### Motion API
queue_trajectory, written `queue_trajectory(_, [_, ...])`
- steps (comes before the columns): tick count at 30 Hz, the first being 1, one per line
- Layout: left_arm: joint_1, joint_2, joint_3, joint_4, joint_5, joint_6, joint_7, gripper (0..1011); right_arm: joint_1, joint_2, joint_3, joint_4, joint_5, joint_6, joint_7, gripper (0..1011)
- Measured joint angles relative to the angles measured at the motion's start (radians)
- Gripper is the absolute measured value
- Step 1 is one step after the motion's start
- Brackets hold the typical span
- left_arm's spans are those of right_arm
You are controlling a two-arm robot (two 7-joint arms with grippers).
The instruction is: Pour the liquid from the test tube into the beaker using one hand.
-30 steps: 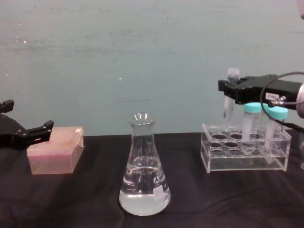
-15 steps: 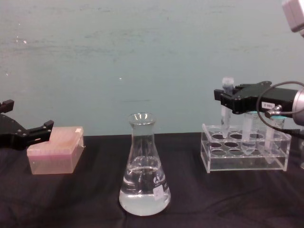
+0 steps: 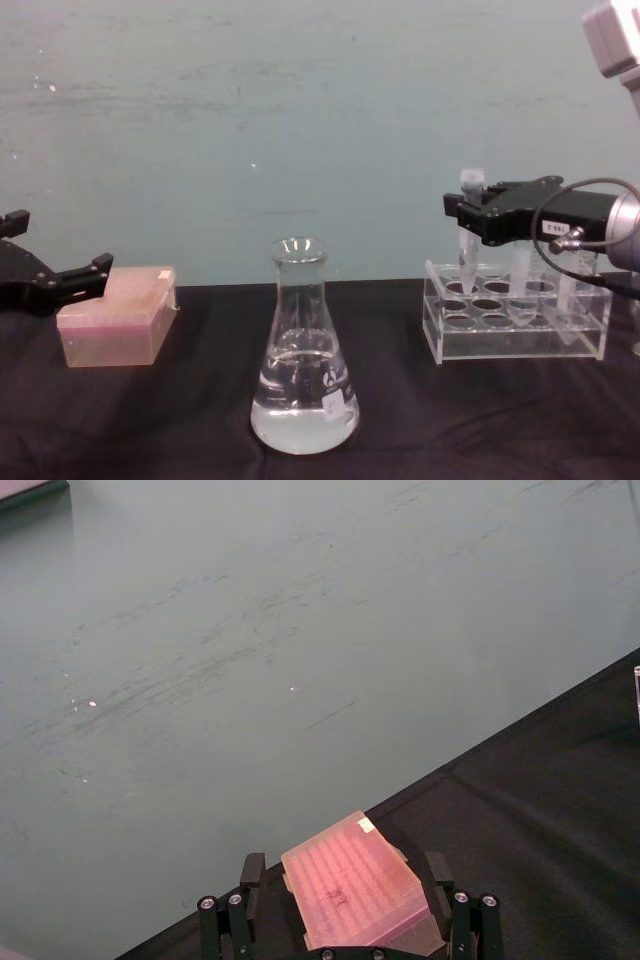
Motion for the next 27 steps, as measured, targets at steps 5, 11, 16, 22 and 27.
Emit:
queue_trajectory(5, [0.0,0.0,0.0,0.0,0.0,0.0,0.0,1000,0.005,-0.004,-0.002,0.014,-0.005,-0.009,0.0,224])
queue_trajectory(11, [0.0,0.0,0.0,0.0,0.0,0.0,0.0,1000,0.007,-0.007,-0.002,0.026,-0.006,-0.018,0.002,224])
queue_trajectory(16, [0.0,0.0,0.0,0.0,0.0,0.0,0.0,1000,0.012,-0.01,-0.001,0.041,-0.006,-0.025,0.007,224])
queue_trajectory(22, [0.0,0.0,0.0,0.0,0.0,0.0,0.0,1000,0.019,-0.015,-0.001,0.066,-0.008,-0.033,0.01,224])
queue_trajectory(27, [0.0,0.0,0.0,0.0,0.0,0.0,0.0,1000,0.026,-0.019,-0.003,0.087,-0.011,-0.04,0.014,223])
